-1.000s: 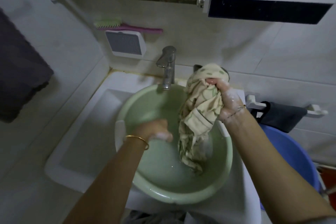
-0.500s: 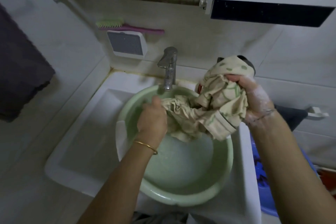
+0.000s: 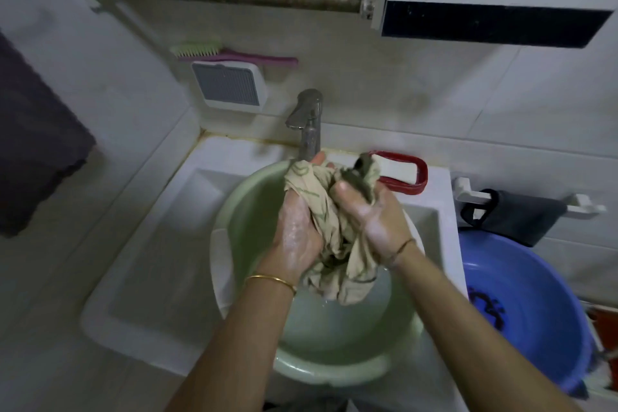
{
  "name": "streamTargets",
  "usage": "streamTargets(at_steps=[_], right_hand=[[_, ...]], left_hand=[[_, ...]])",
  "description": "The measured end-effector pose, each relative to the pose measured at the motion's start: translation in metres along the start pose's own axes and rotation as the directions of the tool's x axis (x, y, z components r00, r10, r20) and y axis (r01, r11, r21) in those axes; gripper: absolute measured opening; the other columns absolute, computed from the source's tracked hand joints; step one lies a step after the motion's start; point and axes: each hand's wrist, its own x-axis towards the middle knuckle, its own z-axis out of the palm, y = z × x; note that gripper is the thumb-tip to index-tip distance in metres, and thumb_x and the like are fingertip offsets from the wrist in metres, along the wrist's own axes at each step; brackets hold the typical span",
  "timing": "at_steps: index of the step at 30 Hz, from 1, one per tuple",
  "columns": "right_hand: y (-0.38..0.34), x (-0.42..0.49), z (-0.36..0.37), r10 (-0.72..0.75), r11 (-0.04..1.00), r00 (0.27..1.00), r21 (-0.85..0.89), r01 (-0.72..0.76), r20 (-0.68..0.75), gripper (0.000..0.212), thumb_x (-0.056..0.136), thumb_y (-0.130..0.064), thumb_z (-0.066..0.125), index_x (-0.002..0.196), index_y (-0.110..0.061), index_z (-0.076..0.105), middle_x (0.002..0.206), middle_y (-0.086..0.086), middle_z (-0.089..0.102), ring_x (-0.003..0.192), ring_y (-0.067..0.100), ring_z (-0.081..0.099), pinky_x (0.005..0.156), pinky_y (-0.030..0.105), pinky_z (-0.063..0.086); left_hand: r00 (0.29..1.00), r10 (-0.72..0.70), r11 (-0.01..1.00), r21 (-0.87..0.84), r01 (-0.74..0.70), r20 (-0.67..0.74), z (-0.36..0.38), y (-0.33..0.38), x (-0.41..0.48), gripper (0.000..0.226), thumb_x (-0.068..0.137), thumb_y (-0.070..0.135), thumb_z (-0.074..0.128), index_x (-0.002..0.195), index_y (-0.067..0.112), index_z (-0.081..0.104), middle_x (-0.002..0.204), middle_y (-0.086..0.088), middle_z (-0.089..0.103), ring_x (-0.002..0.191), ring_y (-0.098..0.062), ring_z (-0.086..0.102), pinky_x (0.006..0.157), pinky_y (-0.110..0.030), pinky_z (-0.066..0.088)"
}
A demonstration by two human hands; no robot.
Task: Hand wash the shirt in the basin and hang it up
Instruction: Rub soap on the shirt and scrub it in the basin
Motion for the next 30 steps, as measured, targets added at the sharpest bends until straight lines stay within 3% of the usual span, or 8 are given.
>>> streamTargets(at_steps=[5, 8, 11, 15, 20, 22, 25, 30], right_hand=[[0.011, 0.004, 0.033, -0.141, 0.947, 0.978, -0.309, 0.088, -0.155, 0.019, 0.082, -0.045, 0.060, 0.071, -0.030, 0.060, 0.077, -0.001, 0.067, 0.078, 0.022, 0.064, 0.080, 0.040, 0.054], [0.015, 0.028, 0.025, -0.089, 0.896, 0.974, -0.445, -0.014, -0.210, 0.032, 0.088, -0.042, 0.055, 0.080, -0.012, 0.064, 0.072, 0.007, 0.063, 0.077, 0.031, 0.063, 0.076, 0.042, 0.053], [0.027, 0.018, 0.028, -0.048, 0.910, 0.980, -0.413, -0.037, -0.193, 0.031, 0.088, -0.042, 0.055, 0.078, -0.014, 0.065, 0.075, 0.008, 0.068, 0.074, 0.027, 0.065, 0.073, 0.038, 0.055], [0.024, -0.002, 0.036, -0.012, 0.977, 0.984, -0.210, -0.025, -0.175, 0.030, 0.090, -0.023, 0.056, 0.060, -0.021, 0.058, 0.061, -0.001, 0.061, 0.063, 0.015, 0.058, 0.067, 0.027, 0.053], [0.029, 0.025, 0.024, 0.036, 0.989, 0.983, -0.135, -0.061, -0.180, 0.023, 0.092, -0.029, 0.057, 0.076, -0.013, 0.063, 0.074, 0.007, 0.066, 0.074, 0.022, 0.062, 0.077, 0.038, 0.051], [0.036, 0.023, 0.015, 0.132, 0.991, 0.977, -0.003, -0.134, -0.165, 0.021, 0.090, -0.034, 0.059, 0.092, -0.016, 0.067, 0.089, 0.003, 0.070, 0.084, 0.017, 0.063, 0.083, 0.033, 0.051], [0.042, 0.018, -0.001, 0.154, 0.987, 0.975, 0.068, -0.144, -0.160, 0.019, 0.091, -0.018, 0.059, 0.110, -0.016, 0.060, 0.106, 0.004, 0.067, 0.096, 0.018, 0.063, 0.088, 0.031, 0.051], [0.044, 0.014, -0.010, 0.041, 0.985, 0.983, -0.157, -0.070, -0.180, 0.037, 0.086, 0.007, 0.054, 0.118, -0.011, 0.060, 0.102, -0.001, 0.063, 0.101, 0.018, 0.058, 0.091, 0.028, 0.046]], left_hand=[[0.979, -0.076, 0.996, 0.040, 0.085, -0.190, -0.004, -0.019, 0.006, 0.039, 0.099, 0.038, 0.037, 0.099, 0.006, 0.059, 0.083, -0.005, 0.067, 0.080, -0.014, 0.067, 0.078, -0.024, 0.055], [0.974, -0.106, 0.994, -0.005, 0.107, -0.199, -0.001, -0.031, 0.000, 0.039, 0.091, 0.032, 0.048, 0.109, 0.000, 0.060, 0.116, -0.017, 0.064, 0.113, -0.025, 0.060, 0.103, -0.036, 0.044], [0.968, -0.146, 0.987, -0.101, 0.127, -0.207, -0.004, -0.024, 0.003, 0.030, 0.096, 0.028, 0.039, 0.092, 0.008, 0.061, 0.096, -0.015, 0.064, 0.100, -0.028, 0.061, 0.100, -0.038, 0.045], [0.930, -0.193, 0.961, 0.129, 0.243, -0.313, -0.013, -0.028, 0.005, 0.046, 0.102, 0.042, 0.018, 0.083, 0.019, 0.053, 0.083, 0.002, 0.056, 0.075, -0.015, 0.056, 0.076, -0.032, 0.048], [0.915, -0.184, 0.978, 0.024, 0.206, -0.358, -0.012, -0.029, 0.007, 0.043, 0.101, 0.031, 0.025, 0.121, 0.004, 0.053, 0.114, -0.014, 0.062, 0.112, -0.026, 0.056, 0.107, -0.039, 0.037], [0.919, -0.107, 0.994, -0.031, 0.103, -0.379, -0.020, -0.023, 0.013, 0.047, 0.100, 0.028, 0.023, 0.119, 0.000, 0.056, 0.117, -0.020, 0.061, 0.109, -0.031, 0.059, 0.104, -0.042, 0.040], [0.773, 0.160, 0.958, 0.286, 0.029, -0.615, -0.049, -0.020, 0.015, 0.036, 0.100, 0.025, 0.028, 0.112, 0.004, 0.055, 0.111, -0.017, 0.061, 0.105, -0.032, 0.059, 0.097, -0.044, 0.046], [0.755, 0.553, 0.571, 0.820, -0.034, -0.353, -0.077, -0.029, 0.010, 0.016, 0.080, 0.010, 0.052, 0.095, 0.011, 0.046, 0.093, -0.007, 0.054, 0.089, -0.024, 0.055, 0.082, -0.028, 0.045]])
